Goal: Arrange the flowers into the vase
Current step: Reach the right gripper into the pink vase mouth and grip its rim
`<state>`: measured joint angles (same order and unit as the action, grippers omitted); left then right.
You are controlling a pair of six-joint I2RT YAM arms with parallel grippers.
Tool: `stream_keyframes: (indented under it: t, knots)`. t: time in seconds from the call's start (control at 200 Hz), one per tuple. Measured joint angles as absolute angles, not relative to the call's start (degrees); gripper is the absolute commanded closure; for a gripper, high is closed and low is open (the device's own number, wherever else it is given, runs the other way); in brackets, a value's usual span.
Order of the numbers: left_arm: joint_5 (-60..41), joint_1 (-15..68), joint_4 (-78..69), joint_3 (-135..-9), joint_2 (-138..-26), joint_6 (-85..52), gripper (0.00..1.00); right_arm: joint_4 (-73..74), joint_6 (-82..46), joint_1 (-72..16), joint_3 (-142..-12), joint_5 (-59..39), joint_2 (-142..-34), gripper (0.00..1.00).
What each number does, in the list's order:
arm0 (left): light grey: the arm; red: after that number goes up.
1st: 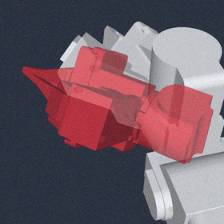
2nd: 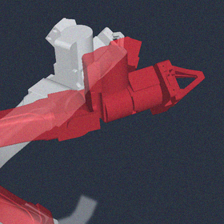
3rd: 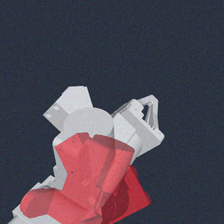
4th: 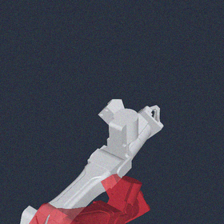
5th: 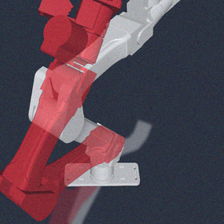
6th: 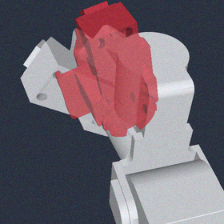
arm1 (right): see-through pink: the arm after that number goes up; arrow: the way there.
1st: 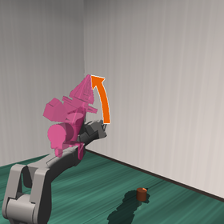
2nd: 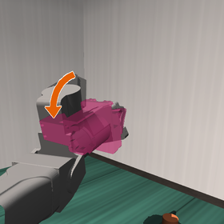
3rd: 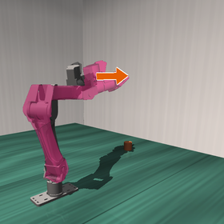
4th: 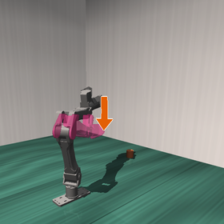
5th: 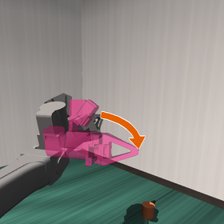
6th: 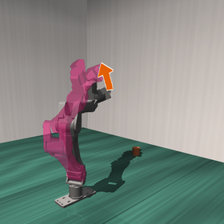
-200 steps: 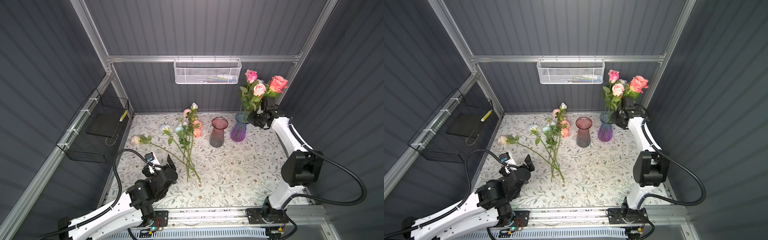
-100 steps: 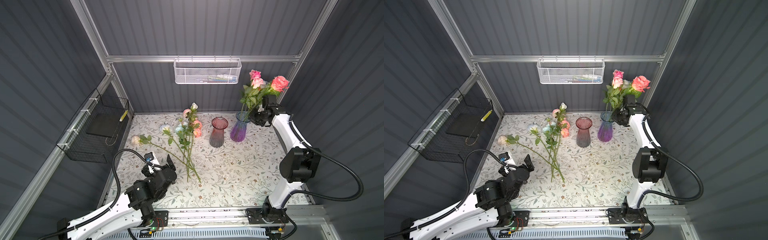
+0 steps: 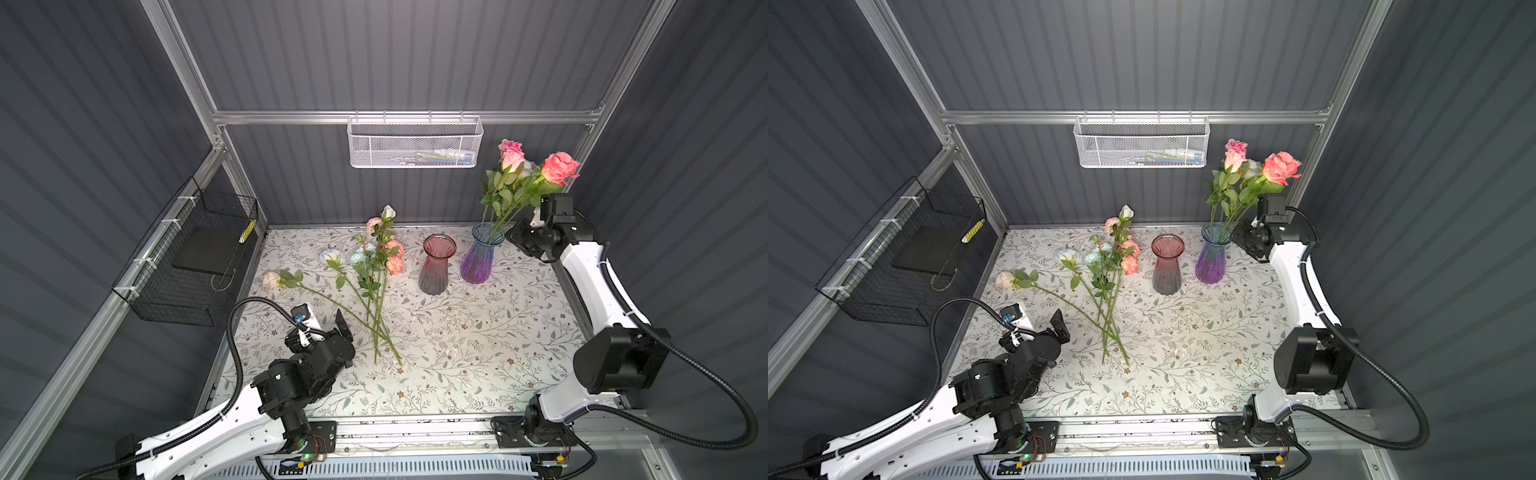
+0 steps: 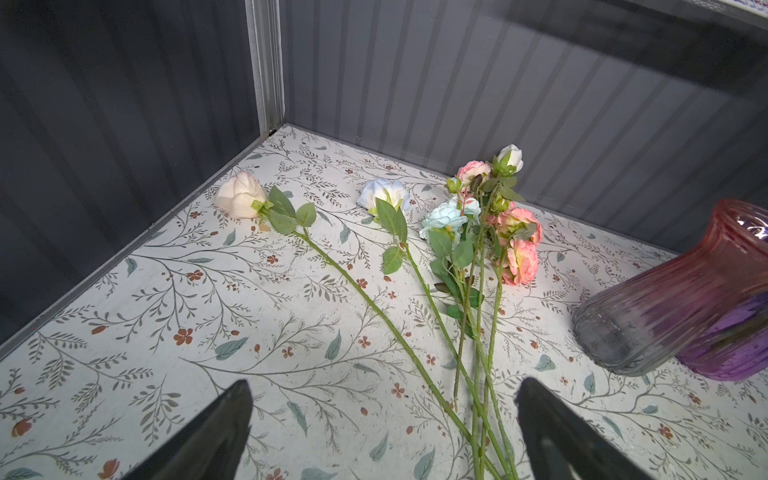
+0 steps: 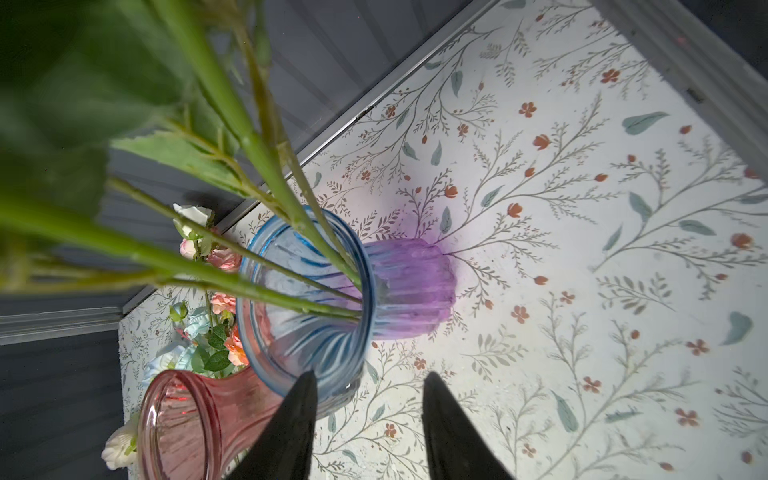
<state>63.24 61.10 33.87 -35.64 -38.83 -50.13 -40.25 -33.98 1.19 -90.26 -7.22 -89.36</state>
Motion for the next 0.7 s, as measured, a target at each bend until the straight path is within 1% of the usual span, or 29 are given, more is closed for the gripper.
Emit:
stream_keyframes:
  t: [0.095, 0.165, 0.265, 0.345, 0.415, 0.48, 0.555, 0.7]
  knots:
    - [63.0, 61.1, 33.8, -35.7, -39.3, -50.2, 0.0, -39.1, -34.0, 0.9, -84.5, -6.0, -83.1, 0.56]
    - [63.0, 61.1, 33.8, -35.7, -39.6, -50.2, 0.0, -38.3, -34.0, -1.0, -79.4, -3.6, -77.4, 0.55]
    - [62.8, 61.1, 33.6, -35.6, -40.3, -51.0, 0.0, -37.3, -34.3, -8.6, -73.3, 0.6, -69.6, 0.54]
    - [62.5, 61.1, 33.0, -35.6, -41.0, -51.5, 0.01, -37.1, -34.7, -15.0, -72.0, 2.2, -66.6, 0.52]
    - [62.0, 61.1, 32.0, -35.6, -41.6, -51.6, 0.0, -36.1, -35.6, -17.9, -72.4, 2.6, -66.9, 0.5]
    - [61.6, 61.1, 31.0, -35.6, -42.3, -51.6, 0.0, -35.7, -36.1, -19.4, -73.9, 2.9, -69.5, 0.48]
    - [61.3, 61.1, 30.6, -35.6, -43.1, -51.7, 0.01, -35.0, -36.7, -20.4, -76.6, 2.9, -74.5, 0.46]
    - [60.6, 61.1, 31.0, -35.6, -43.2, -52.3, 0.0, -34.7, -37.3, -20.9, -83.0, 2.2, -84.4, 0.46]
